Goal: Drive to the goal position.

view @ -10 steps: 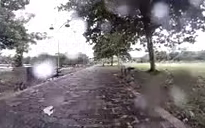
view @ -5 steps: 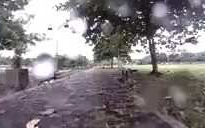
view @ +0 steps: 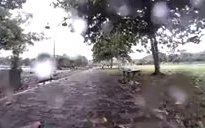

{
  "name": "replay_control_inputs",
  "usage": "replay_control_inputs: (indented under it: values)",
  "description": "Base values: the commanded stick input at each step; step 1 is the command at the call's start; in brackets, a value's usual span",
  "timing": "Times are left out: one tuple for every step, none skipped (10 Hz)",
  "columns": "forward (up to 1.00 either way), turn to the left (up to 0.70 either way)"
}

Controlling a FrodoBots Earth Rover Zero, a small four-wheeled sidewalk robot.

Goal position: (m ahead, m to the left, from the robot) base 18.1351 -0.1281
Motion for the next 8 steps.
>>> replay_control_inputs:
  values:
    - [0.7,0.0]
    - [0.7,0.0]
    - [0.7,0.0]
    - [0.7,0.0]
    - [0.7,0.02]
    - [0.7,0.16]
    - [0.7,0.3]
    - [0.7,0.3]
